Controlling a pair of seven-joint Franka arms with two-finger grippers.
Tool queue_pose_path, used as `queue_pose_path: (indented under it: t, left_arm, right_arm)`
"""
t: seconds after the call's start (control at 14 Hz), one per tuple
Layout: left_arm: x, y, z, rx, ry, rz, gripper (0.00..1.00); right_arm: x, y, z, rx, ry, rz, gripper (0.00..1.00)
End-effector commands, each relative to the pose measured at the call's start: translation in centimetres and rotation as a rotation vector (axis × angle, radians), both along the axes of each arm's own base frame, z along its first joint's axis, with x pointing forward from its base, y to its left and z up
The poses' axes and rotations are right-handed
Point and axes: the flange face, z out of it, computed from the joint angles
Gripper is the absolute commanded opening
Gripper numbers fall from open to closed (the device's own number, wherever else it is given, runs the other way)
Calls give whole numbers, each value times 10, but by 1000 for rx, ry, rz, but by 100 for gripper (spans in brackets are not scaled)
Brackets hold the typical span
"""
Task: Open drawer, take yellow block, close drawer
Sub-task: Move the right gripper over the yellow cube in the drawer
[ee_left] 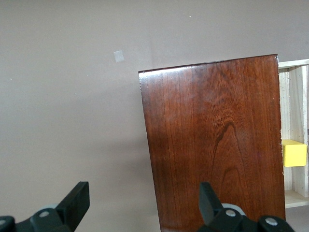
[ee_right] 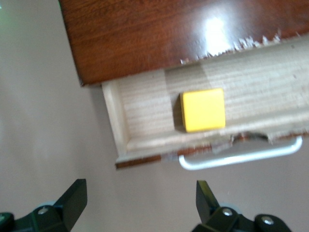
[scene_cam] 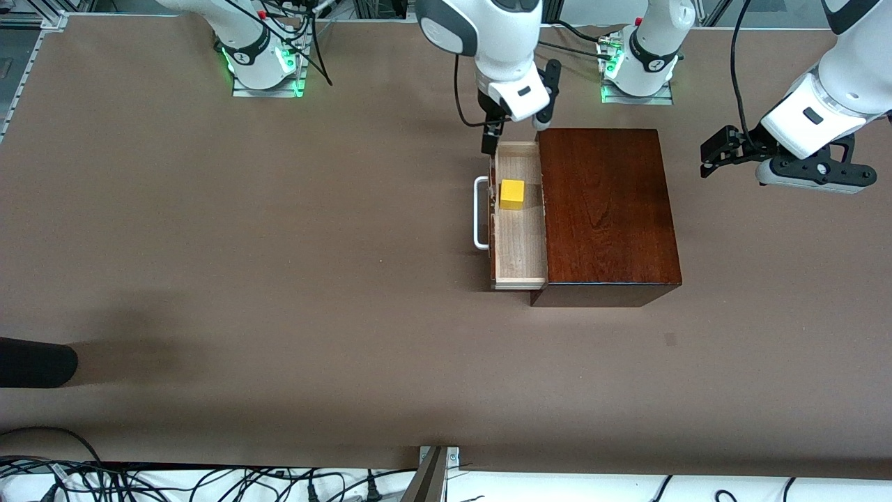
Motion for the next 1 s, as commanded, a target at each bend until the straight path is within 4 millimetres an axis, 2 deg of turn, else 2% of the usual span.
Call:
queue_pose_path:
  t: [0.0, 0.43, 0.71, 0.93]
  left_arm:
    - [3, -3, 6, 25, 0, -2, 100]
    - [3, -3, 6, 25, -2, -5, 100]
    - [3, -3, 6, 25, -2, -5, 100]
    - [3, -3, 6, 25, -2, -7, 100]
  right_arm:
    - [-1, 21, -9, -14, -48, 59, 100]
    - [11, 30, -38, 12, -87, 89, 100]
    - [21, 30, -46, 15, -114, 102, 100]
    - [28, 33, -65, 28, -124, 97, 100]
